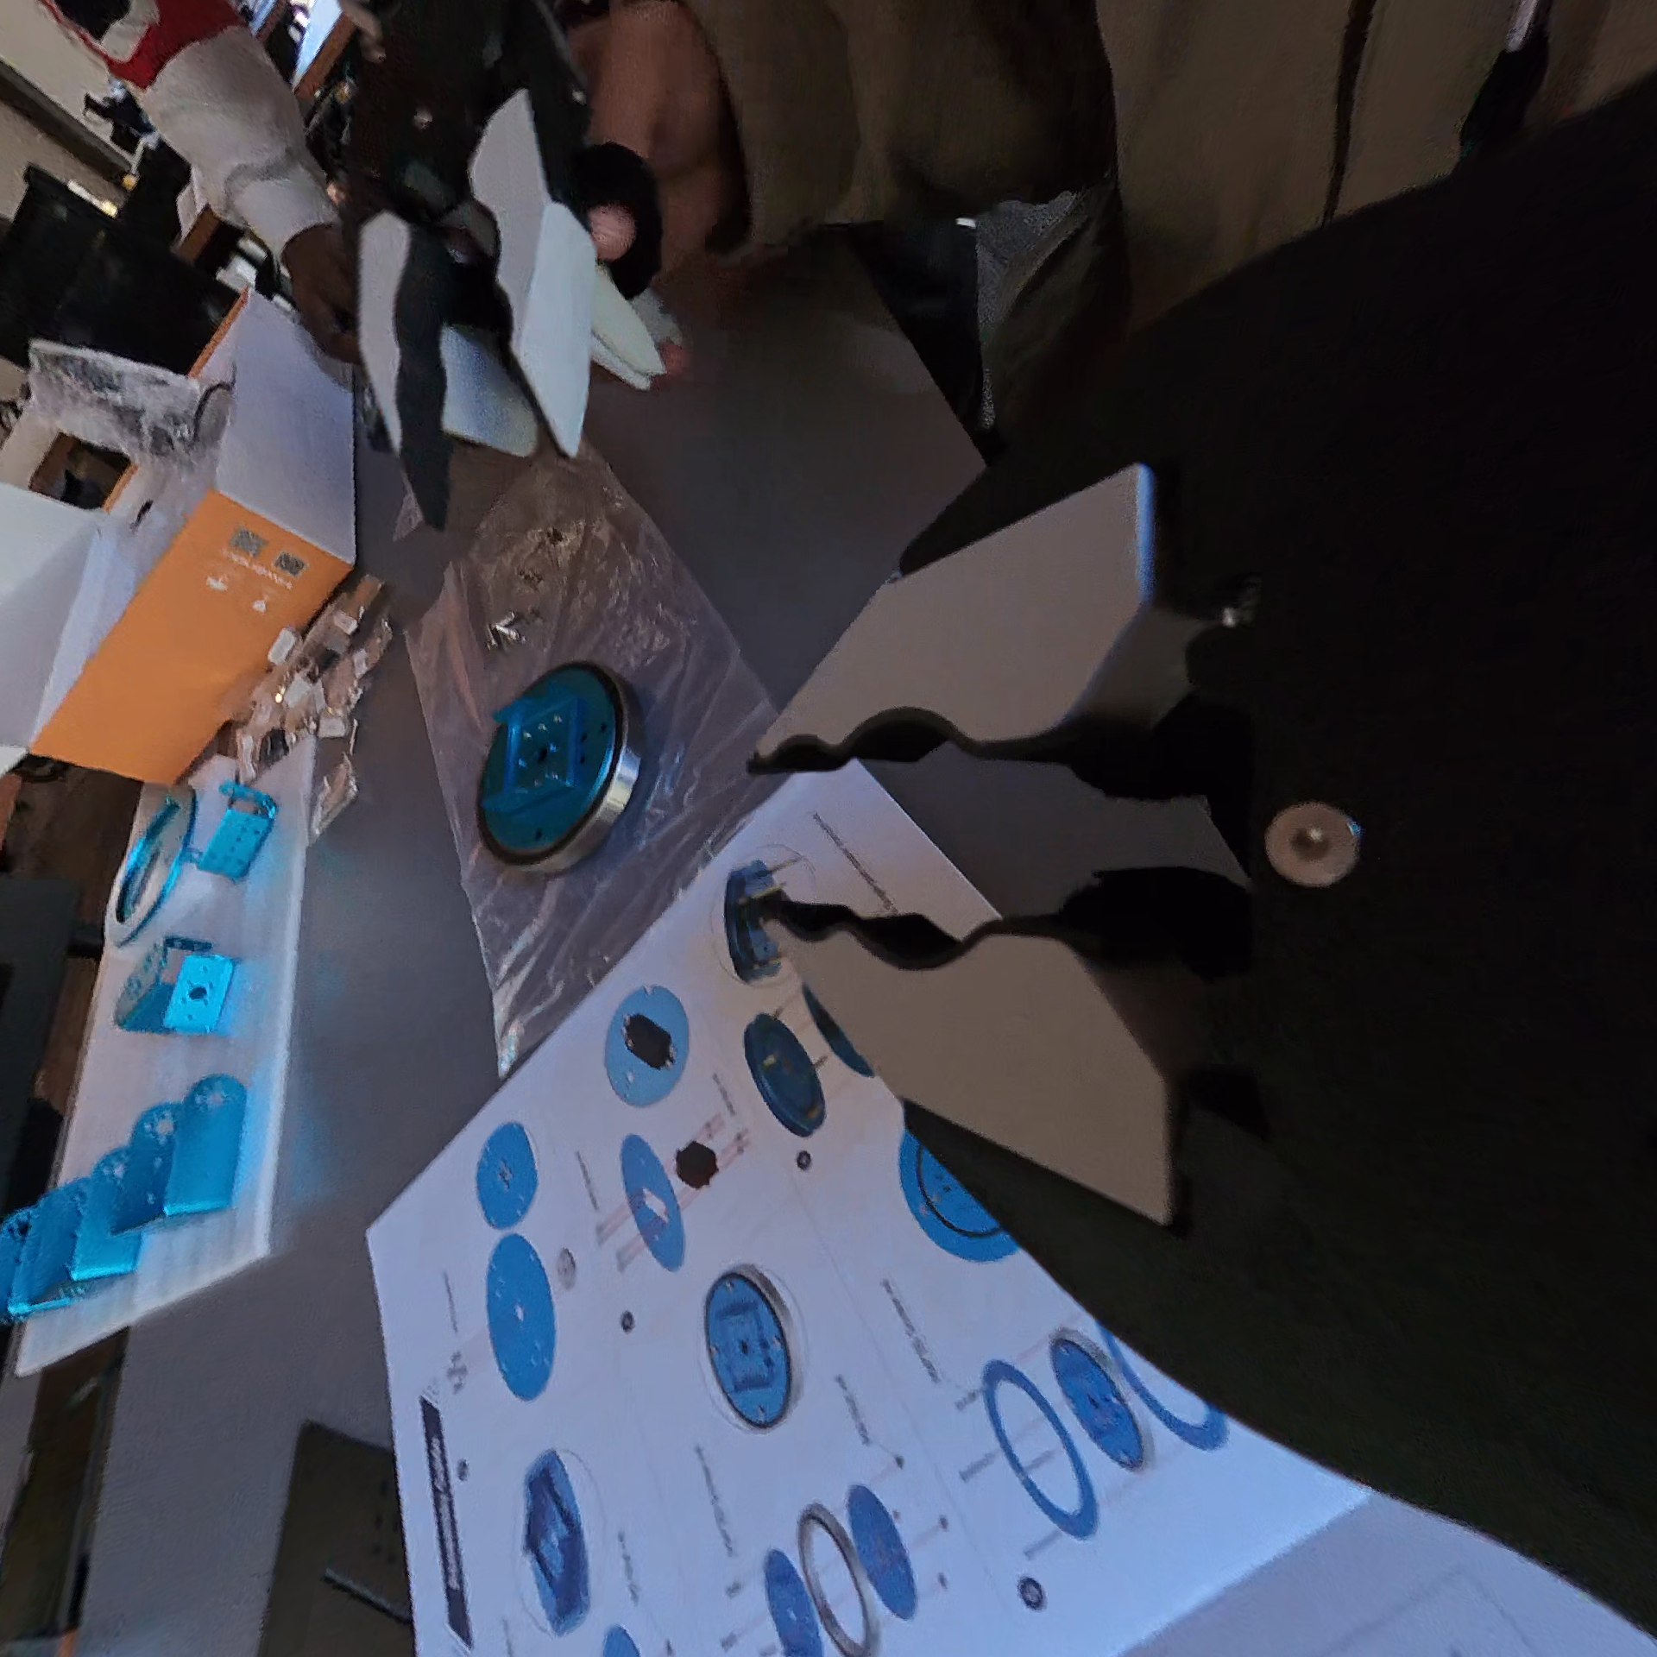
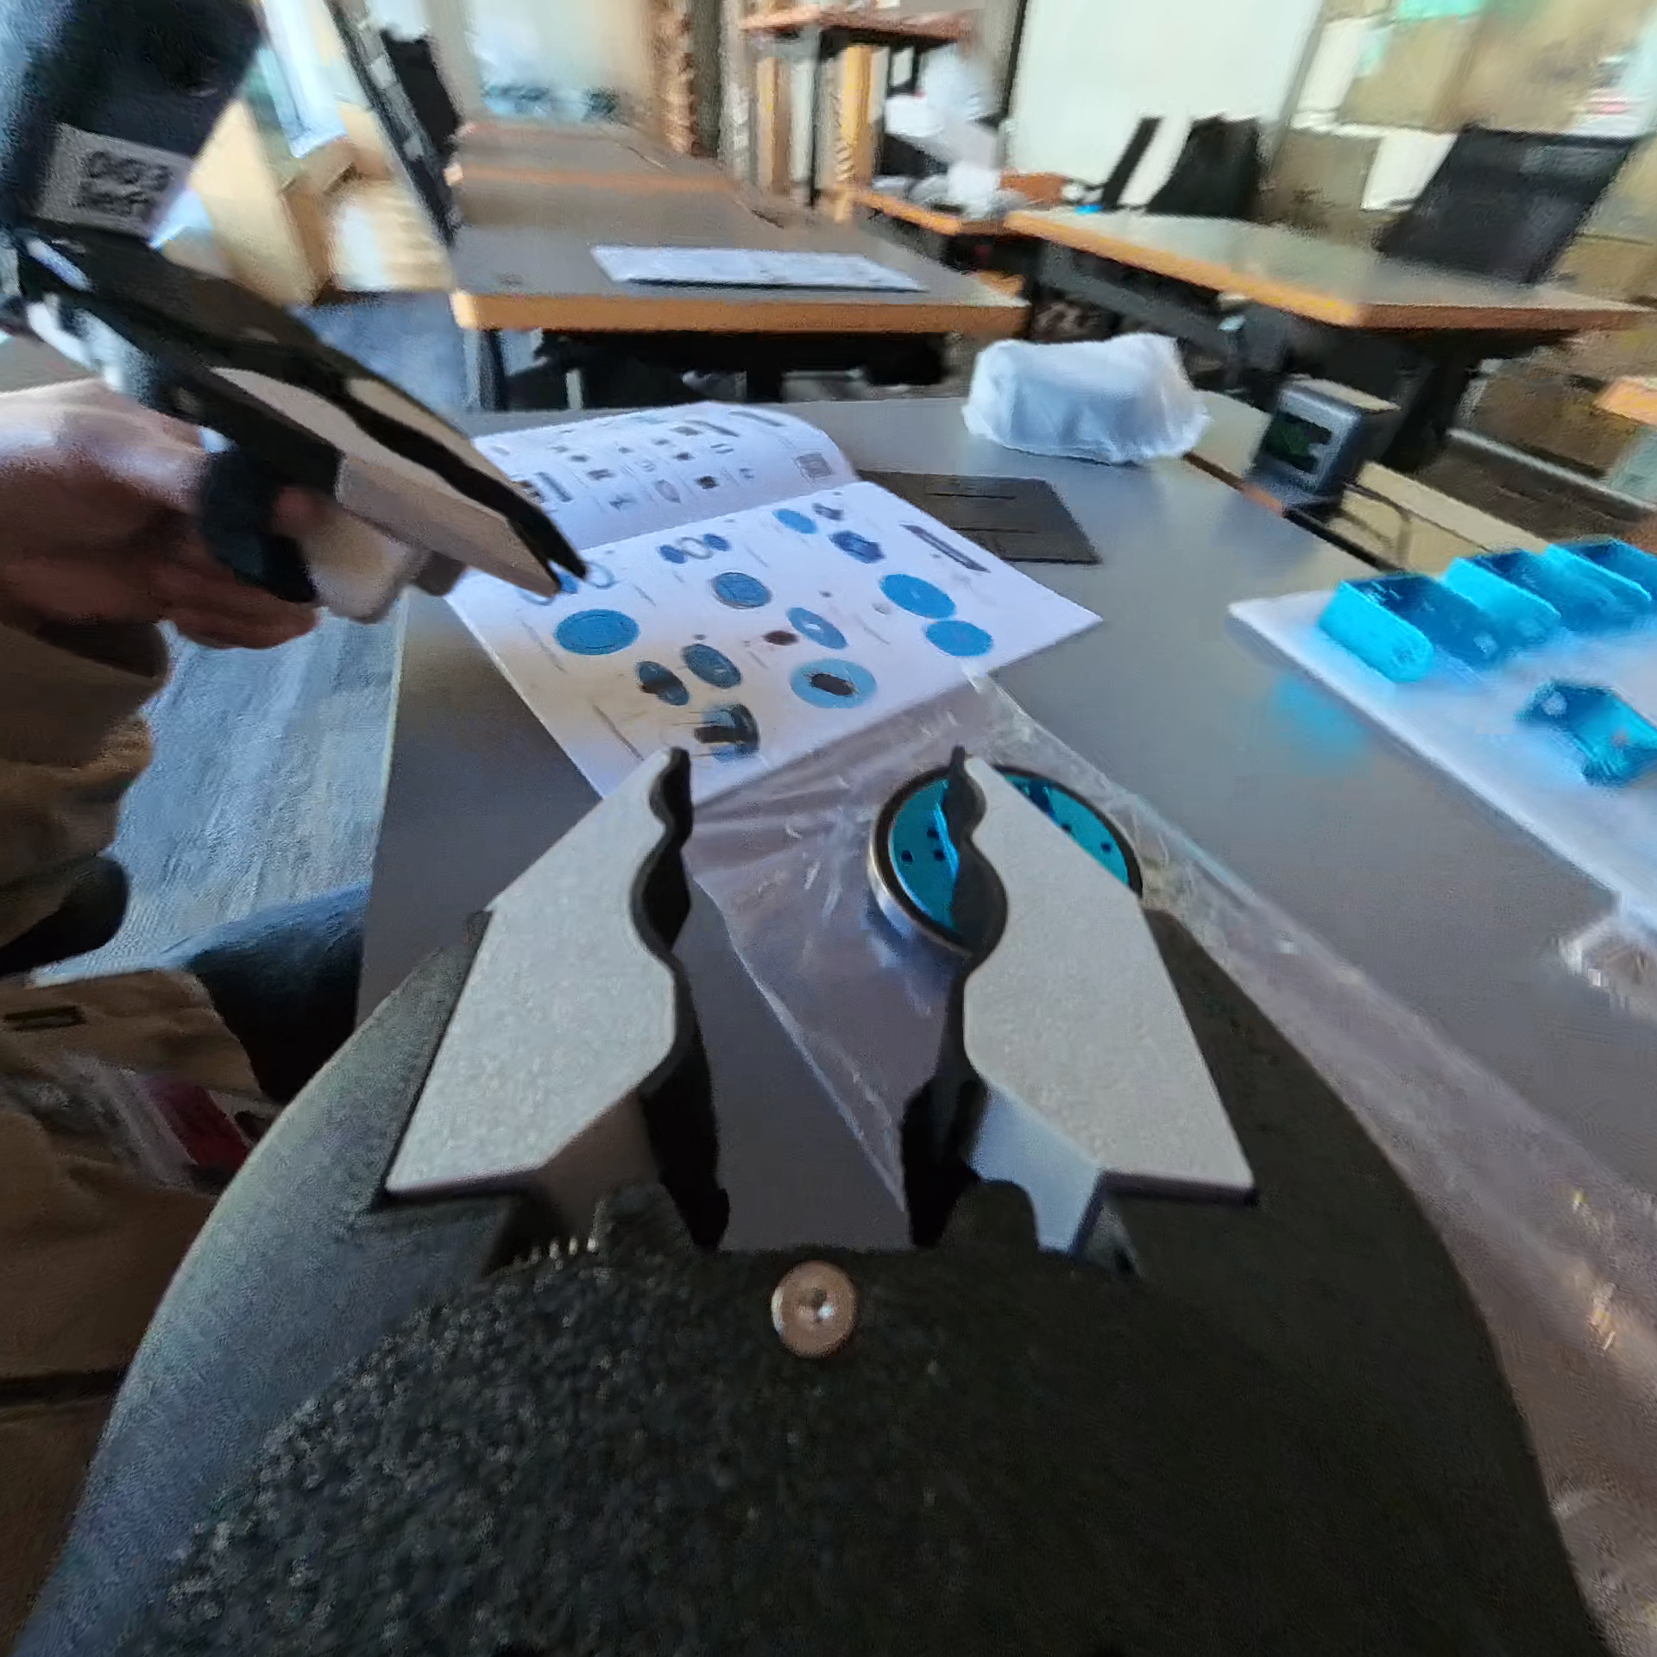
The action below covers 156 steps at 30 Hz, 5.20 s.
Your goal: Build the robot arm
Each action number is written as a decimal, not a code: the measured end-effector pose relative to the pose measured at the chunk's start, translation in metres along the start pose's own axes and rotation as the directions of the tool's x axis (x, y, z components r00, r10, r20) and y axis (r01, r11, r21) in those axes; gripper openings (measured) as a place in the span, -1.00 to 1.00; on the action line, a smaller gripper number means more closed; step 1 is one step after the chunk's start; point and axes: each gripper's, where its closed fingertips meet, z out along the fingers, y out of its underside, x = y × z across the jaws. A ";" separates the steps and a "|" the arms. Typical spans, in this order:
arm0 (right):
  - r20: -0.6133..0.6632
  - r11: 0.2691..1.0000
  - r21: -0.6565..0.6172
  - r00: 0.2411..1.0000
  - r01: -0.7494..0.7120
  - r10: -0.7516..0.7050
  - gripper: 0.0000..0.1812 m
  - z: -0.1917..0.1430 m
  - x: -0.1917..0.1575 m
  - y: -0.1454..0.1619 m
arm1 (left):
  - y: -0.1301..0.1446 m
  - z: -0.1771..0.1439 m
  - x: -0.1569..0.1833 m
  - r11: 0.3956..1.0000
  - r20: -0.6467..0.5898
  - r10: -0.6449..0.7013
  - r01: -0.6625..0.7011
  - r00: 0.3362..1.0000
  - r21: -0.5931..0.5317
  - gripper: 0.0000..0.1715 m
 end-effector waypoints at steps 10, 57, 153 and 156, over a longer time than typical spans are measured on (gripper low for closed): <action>0.587 0.957 -0.099 0.792 0.273 -0.166 -1.00 0.022 -0.051 -0.057 | -0.020 0.021 0.034 0.992 -0.089 0.124 -0.121 0.988 0.042 -0.65; -0.549 0.971 -0.057 0.820 -0.233 0.164 -0.64 -0.058 0.065 0.044 | -0.009 -0.032 -0.067 0.996 0.257 -0.033 0.010 0.966 0.091 -0.68; -0.493 0.987 -0.092 0.867 -0.134 0.071 -0.71 -0.029 0.061 0.039 | 0.011 -0.044 -0.049 1.000 0.224 -0.005 0.000 0.974 0.022 -0.75; -0.493 0.987 -0.091 0.868 -0.129 0.069 -0.71 -0.029 0.061 0.039 | 0.019 -0.058 -0.065 1.000 0.292 0.002 0.007 0.956 -0.030 -0.75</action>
